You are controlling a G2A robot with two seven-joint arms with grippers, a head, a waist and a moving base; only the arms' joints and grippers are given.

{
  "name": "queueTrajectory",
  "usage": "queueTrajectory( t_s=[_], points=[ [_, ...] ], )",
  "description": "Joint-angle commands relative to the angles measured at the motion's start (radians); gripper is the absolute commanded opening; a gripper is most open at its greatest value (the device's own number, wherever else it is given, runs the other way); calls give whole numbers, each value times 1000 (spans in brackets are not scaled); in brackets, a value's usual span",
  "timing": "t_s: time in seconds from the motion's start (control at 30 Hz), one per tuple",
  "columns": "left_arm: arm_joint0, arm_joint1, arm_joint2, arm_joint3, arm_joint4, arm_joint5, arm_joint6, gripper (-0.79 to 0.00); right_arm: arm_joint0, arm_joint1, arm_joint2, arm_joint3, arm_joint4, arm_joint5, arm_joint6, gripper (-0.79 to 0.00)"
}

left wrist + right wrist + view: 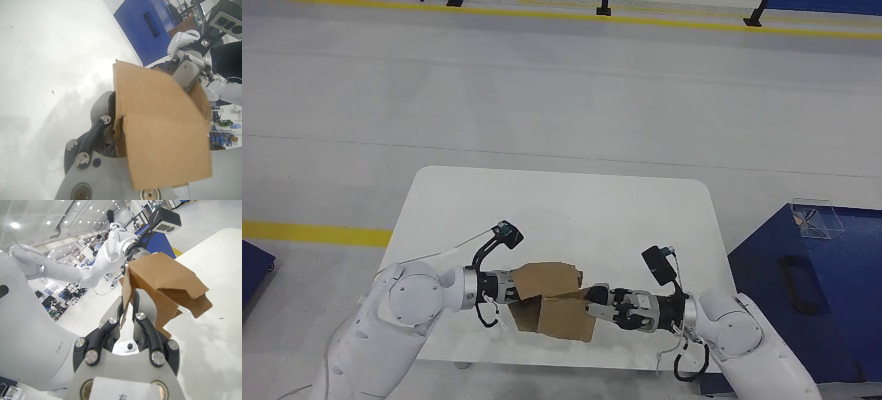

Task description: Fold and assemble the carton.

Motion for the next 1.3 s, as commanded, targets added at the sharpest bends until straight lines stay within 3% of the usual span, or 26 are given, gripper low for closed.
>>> queueTrajectory(
  t_s=[0.0,0.17,0.97,1.1,1.27],
  points=[
    [0,0,0,6,-11,8,7,-785,-10,6,38,21,53,-3,-19,0],
    [-17,-5,6,40,-94,-11,26,-785,-54,25,125,72,322,-23,14,0],
    [-17,-6,9,42,-108,-16,28,-785,-54,25,125,72,322,-23,14,0],
    [-44,-18,46,67,-259,153,-16,-785,-62,27,152,71,338,26,-6,0],
    [-164,-57,118,215,-577,384,-115,-785,-76,35,216,91,339,8,-6,0]
  ],
)
